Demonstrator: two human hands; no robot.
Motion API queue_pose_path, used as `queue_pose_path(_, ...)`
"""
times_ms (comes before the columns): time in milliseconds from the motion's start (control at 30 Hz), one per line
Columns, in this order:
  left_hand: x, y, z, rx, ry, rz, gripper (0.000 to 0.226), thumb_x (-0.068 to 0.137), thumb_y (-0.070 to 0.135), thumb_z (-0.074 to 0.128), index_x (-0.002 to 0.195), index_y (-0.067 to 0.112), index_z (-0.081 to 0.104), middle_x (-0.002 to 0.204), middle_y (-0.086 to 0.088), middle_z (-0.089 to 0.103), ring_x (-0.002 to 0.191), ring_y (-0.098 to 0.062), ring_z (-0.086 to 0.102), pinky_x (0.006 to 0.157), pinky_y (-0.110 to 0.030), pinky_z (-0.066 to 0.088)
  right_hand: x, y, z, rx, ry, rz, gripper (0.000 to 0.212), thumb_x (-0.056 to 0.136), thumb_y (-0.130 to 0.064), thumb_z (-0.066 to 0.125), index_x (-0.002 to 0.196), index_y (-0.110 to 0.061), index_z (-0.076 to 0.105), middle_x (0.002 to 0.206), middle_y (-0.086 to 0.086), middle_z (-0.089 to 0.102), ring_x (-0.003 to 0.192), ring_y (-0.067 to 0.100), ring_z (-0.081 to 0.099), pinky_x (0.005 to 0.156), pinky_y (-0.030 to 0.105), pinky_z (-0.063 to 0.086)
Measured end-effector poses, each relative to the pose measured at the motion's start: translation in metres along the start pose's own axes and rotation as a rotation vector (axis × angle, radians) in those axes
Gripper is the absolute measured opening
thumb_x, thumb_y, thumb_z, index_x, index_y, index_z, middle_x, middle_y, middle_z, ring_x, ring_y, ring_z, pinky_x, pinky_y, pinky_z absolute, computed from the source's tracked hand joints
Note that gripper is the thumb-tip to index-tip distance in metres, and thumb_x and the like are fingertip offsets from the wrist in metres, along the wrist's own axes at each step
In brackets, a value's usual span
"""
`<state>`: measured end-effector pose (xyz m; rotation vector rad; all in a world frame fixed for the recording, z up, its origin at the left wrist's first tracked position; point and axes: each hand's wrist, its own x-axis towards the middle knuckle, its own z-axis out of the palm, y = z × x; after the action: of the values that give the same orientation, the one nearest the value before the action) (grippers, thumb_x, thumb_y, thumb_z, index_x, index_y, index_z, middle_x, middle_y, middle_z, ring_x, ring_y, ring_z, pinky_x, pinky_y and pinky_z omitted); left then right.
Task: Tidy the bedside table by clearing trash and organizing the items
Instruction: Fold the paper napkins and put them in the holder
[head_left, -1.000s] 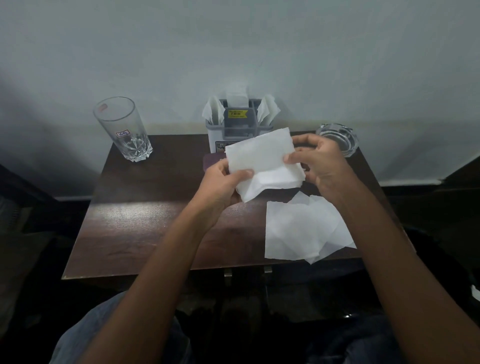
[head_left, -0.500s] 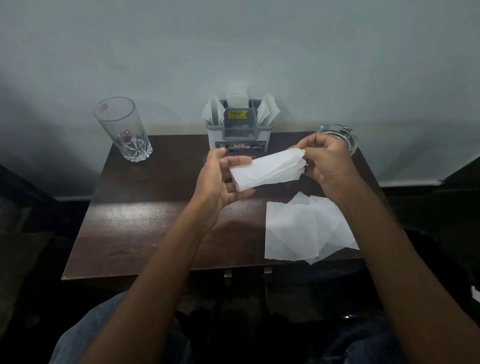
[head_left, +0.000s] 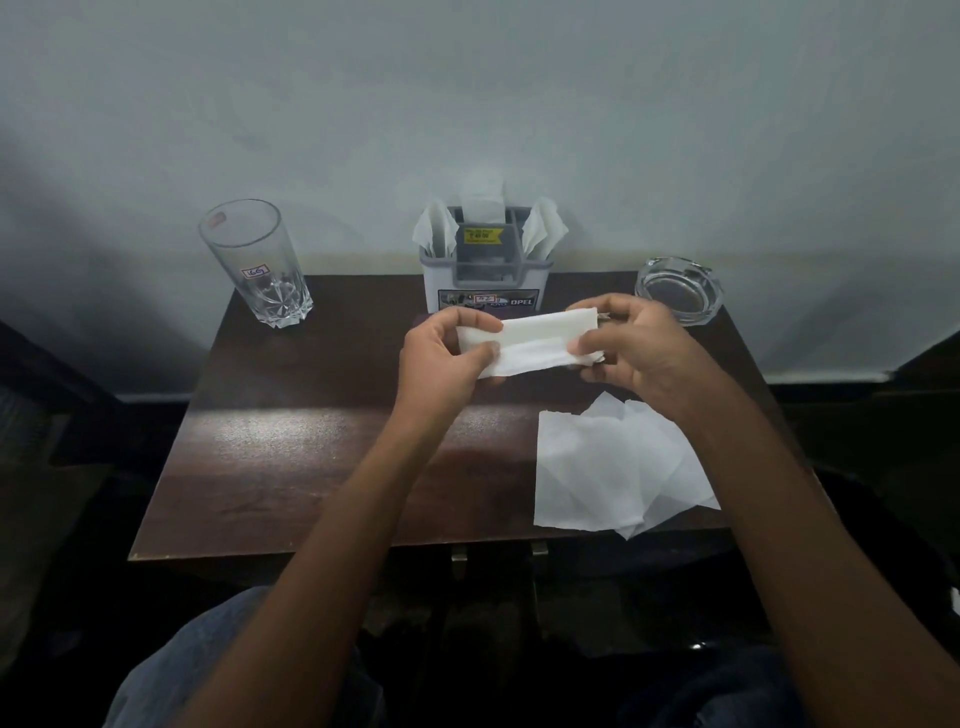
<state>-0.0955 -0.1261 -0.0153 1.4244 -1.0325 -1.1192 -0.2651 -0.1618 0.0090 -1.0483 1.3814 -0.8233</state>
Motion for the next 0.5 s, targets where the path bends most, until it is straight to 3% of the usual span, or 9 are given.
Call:
queue_pose_path(133,0.005,-0.005,0.001,0.077,0.110,0.059,0.027,0.078,-0.003,0.066,0.070,0.023,0.063,0.083,-0.013,0.068,0.074,-0.018,0.061,0.065,-0.031,0.052,0.003,0.001,0.002,0.030,0.110,-0.057,0.023,0.075,0.010,0.066,0.079,-0.011,0.059,0.080,0.007,0.065,0.062,0.018,0.064,0.055,0.022,0.054)
queue_pose_path(267,0.007,-0.007,-0.001,-0.055,0.155,0.013,0.024,0.080,-0.006,0.064,0.070,0.016,0.063,0.083,-0.008,0.067,0.075,-0.017,0.064,0.056,-0.025,0.057,0.006,0.004,0.003,0.092,0.195,-0.096,0.018,0.078,0.009,0.064,0.077,-0.009,0.061,0.081,0.009,0.065,0.063,0.019,0.065,0.067,0.028,0.057)
queue_pose_path(400,0.012,-0.001,-0.008,-0.209,0.276,-0.068,0.022,0.085,-0.004,0.056,0.073,0.014,0.062,0.081,-0.005,0.067,0.069,-0.011,0.065,0.051,-0.016,0.052,0.011,-0.005,0.010,0.127,0.293,-0.216,0.022,0.079,0.011,0.062,0.070,-0.008,0.060,0.073,0.007,0.063,0.057,0.013,0.064,0.055,0.020,0.056)
queue_pose_path(500,0.016,0.002,-0.013,-0.404,0.385,-0.134,0.027,0.088,-0.006,0.048,0.074,0.015,0.059,0.081,-0.004,0.067,0.067,-0.010,0.065,0.055,-0.019,0.052,0.023,-0.021,0.015,0.038,0.367,-0.345,0.015,0.078,0.012,0.061,0.072,-0.002,0.062,0.069,0.008,0.063,0.048,0.006,0.061,0.052,0.018,0.055)
